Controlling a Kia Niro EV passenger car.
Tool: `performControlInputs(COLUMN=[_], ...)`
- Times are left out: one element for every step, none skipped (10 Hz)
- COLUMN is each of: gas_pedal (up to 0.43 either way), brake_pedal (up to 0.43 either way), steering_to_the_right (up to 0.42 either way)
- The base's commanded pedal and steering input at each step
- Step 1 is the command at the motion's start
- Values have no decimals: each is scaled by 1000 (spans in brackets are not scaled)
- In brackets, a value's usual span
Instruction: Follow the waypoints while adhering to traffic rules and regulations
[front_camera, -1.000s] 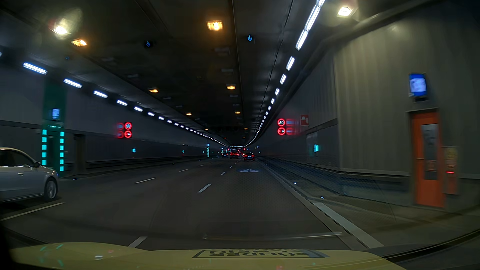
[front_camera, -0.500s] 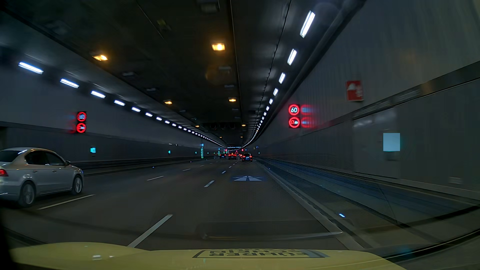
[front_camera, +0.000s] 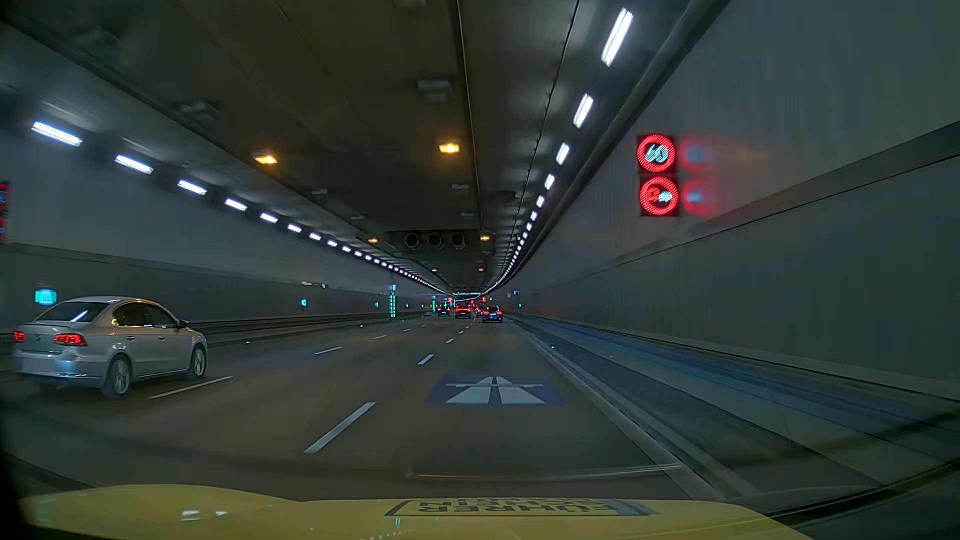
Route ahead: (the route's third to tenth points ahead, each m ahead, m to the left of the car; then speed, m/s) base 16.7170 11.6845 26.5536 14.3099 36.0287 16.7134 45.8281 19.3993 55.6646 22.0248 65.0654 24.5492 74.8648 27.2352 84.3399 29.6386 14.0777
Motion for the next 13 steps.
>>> performControlInputs(gas_pedal=[79, 79, 79, 79, 79, 79, 79, 79, 79, 79, 87, 87, 87], brake_pedal=[0, 0, 0, 0, 0, 0, 0, 0, 0, 0, 0, 0, 0], steering_to_the_right=[-1, -1, -1, -1, -1, -1, -1, -1, -1, -1, -1, -1, -1])
